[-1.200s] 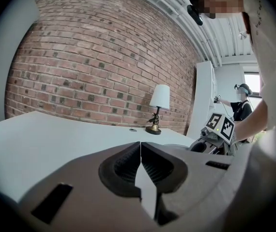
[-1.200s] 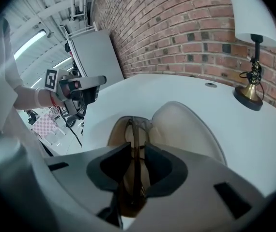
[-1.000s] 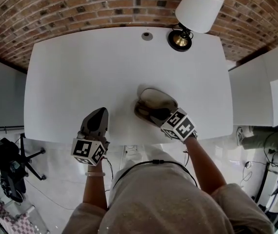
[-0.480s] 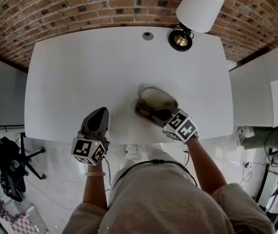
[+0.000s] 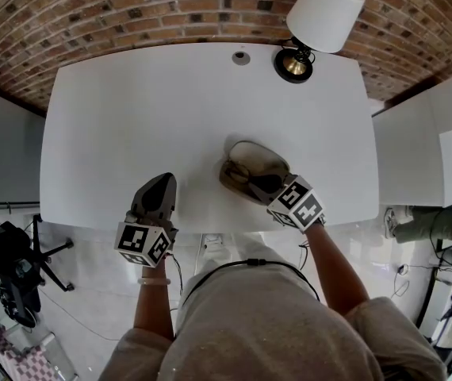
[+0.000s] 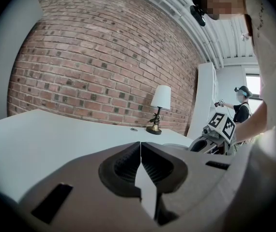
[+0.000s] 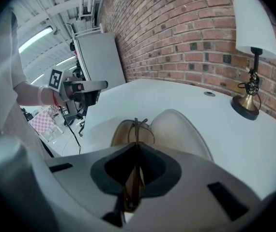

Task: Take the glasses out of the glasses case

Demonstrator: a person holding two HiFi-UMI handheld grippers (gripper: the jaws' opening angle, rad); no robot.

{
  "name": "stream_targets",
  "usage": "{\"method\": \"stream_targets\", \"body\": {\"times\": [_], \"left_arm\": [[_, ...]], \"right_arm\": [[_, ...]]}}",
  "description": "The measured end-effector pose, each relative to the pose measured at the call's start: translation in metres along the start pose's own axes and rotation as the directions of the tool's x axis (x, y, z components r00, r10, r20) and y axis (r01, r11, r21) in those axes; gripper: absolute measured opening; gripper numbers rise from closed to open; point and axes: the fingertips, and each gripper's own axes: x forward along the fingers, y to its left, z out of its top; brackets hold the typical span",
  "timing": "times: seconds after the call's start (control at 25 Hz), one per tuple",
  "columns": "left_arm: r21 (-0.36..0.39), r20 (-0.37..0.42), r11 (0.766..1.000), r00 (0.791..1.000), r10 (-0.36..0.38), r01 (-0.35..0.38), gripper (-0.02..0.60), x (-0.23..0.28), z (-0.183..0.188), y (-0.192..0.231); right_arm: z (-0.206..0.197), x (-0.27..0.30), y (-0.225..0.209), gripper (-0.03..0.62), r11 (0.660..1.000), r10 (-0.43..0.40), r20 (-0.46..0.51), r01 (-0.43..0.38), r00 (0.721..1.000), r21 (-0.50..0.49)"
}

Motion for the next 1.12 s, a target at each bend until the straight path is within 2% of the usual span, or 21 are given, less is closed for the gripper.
{"method": "stream_targets", "body": {"times": [0.64, 1.12], "left_arm": [[0.008, 0.004, 1.0, 1.0, -0.015, 0.015, 0.006, 0.003, 0.003, -0.001], [0.023, 0.019, 0.999, 0.999, -0.03, 0.03, 0.006, 0.005, 0.014, -0.005]], "right_arm": [[0.007, -0.016, -0.015, 0.02, 0.995, -0.059, 0.07, 0.054, 0.996, 0.078], [0.021, -0.035, -0.022, 0.02, 0.986, -0.109, 0.151, 0.088, 0.983, 0.139]]}}
